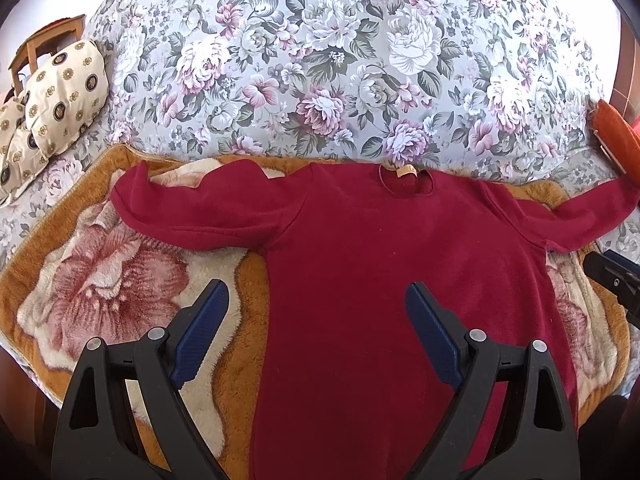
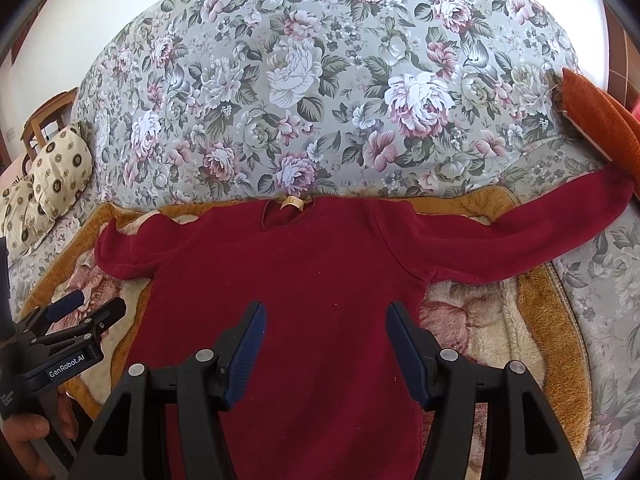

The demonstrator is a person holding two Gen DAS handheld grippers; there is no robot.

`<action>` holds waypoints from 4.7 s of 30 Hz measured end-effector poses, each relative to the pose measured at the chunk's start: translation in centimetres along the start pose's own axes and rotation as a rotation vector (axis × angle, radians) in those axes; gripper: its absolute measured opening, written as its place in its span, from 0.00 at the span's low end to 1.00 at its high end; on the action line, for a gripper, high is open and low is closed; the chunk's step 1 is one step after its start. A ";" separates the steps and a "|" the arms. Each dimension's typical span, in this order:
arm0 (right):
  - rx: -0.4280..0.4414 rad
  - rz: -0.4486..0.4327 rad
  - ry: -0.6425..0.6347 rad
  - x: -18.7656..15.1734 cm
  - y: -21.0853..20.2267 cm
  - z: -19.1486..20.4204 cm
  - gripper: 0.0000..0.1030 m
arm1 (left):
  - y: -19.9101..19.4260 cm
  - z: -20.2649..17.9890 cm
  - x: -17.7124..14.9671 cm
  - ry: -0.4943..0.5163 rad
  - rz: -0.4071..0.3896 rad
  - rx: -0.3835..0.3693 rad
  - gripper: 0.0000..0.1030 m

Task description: Fold small clothes

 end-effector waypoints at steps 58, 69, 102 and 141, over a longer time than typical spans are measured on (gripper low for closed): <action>0.072 0.183 -0.028 -3.0 11.9 5.4 0.58 | 11.4 24.4 0.3 -0.461 0.136 0.247 0.87; 0.100 0.241 -0.021 -4.0 14.8 7.0 0.58 | 17.9 32.7 1.1 -0.809 0.050 0.243 0.51; -0.077 0.102 0.297 -1.4 9.8 -10.3 0.58 | 9.1 -11.5 4.1 -0.059 0.121 -0.487 0.66; 0.171 0.225 -0.086 -1.7 19.3 -3.6 0.24 | 14.6 0.5 0.0 -0.003 0.189 -0.082 0.70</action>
Point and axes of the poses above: each gripper's, at about its wrist camera, not at the fingertips, and y roughly the way its jaws point, z to its left, x to its top, the point moved 7 cm from there along y, roughly the way its jaws point, and after that the axes turned 13 degrees about -z, right-handed, at the moved point
